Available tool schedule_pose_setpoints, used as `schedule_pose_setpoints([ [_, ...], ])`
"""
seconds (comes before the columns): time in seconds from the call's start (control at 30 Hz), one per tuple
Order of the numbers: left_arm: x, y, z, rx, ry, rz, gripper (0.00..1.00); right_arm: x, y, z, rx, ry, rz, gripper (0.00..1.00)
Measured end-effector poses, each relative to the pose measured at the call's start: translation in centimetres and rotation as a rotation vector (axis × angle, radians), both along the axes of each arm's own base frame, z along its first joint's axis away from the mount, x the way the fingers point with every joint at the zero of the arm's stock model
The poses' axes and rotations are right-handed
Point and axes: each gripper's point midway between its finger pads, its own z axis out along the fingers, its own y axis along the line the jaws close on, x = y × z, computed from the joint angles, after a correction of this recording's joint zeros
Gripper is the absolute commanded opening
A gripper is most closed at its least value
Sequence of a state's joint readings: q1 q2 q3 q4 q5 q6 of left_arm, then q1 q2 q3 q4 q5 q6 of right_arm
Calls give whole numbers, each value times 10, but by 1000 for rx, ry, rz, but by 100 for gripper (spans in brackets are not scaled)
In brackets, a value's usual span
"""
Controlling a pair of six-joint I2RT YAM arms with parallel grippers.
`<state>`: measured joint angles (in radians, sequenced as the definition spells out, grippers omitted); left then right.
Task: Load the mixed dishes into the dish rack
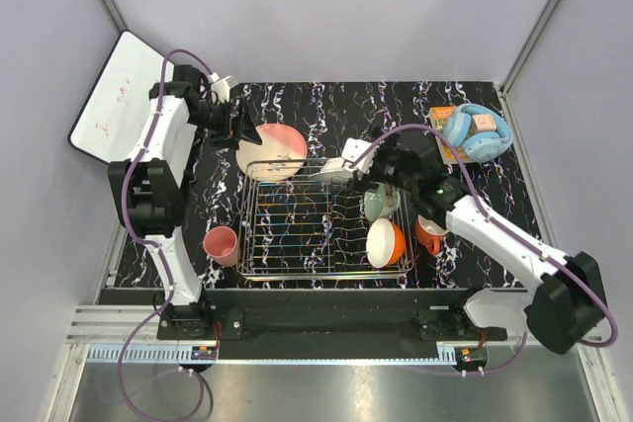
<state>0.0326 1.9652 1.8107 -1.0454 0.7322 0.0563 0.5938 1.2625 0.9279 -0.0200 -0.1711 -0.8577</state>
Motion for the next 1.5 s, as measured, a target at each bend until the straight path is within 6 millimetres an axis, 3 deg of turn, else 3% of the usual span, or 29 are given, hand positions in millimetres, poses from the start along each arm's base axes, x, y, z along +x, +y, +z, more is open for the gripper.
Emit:
schedule_pose_setpoints([
  [0.2,0,0,0,0,0,0,99,-16,-13,34,52,-66,-16,100],
  [0.37,6,2,10,10,-25,7,99,-13,-24,46,104,-52,-108,100],
  [0.5,34,5,34,26,-115,29,99,18,-48,95,254,-95,-368,100],
  [0.63,71,10,48,48,-195,65,99,52,-51,148,424,-134,-514,100],
  [0.8,92,19,24,67,-157,113,99,85,-42,156,536,-78,-570,100],
  [0.97,91,41,-20,136,-60,174,99,146,-33,136,633,48,-644,100],
  [1.07,86,53,-45,185,-3,201,99,183,-19,102,667,172,-661,98],
  [1.17,80,63,-66,227,39,220,99,211,0,53,678,323,-670,95],
  [1.33,68,73,-98,295,97,232,99,218,20,-40,637,573,-701,92],
  [1.43,65,75,-111,309,118,233,99,213,26,-68,627,665,-711,91],
  [1.5,67,72,-119,314,121,228,99,210,29,-77,635,714,-712,91],
])
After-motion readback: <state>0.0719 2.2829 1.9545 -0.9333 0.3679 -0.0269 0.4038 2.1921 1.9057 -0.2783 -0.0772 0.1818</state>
